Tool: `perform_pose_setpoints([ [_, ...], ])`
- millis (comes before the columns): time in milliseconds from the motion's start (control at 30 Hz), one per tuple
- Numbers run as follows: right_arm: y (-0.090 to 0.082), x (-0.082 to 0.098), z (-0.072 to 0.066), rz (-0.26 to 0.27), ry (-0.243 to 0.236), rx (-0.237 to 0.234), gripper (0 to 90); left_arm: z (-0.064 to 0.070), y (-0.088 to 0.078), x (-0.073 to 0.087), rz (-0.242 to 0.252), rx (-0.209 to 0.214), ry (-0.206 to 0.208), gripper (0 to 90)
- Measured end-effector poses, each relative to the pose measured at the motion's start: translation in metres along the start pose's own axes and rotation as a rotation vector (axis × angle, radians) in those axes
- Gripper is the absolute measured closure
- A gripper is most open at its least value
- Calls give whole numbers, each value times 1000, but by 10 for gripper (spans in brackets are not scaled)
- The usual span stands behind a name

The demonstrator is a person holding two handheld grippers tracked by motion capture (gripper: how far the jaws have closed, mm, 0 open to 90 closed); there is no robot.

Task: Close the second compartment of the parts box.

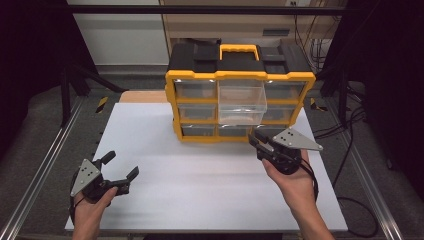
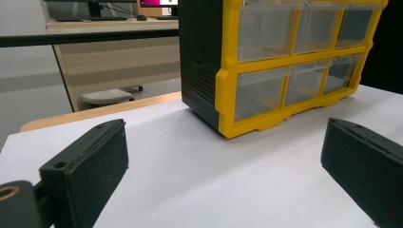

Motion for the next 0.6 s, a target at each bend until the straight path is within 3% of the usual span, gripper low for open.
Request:
perform_pose_setpoints([
  [300, 1, -12, -1, 29, -13, -11, 899, 0, 0, 0, -1, 1, 1, 20],
  [600, 5, -22, -1, 54, -13, 10, 900, 0, 0, 0, -1, 1, 0, 20],
])
Point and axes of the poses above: each handheld gripper's, and its own axes: y roughly forward along the jaws, x roughly out of its underside, z roughly to its right, the point moved 9 cm from there along y, roughly forward along the jaws, and after that the axes turned 8 degrees about -y, right-handed, at the moved point
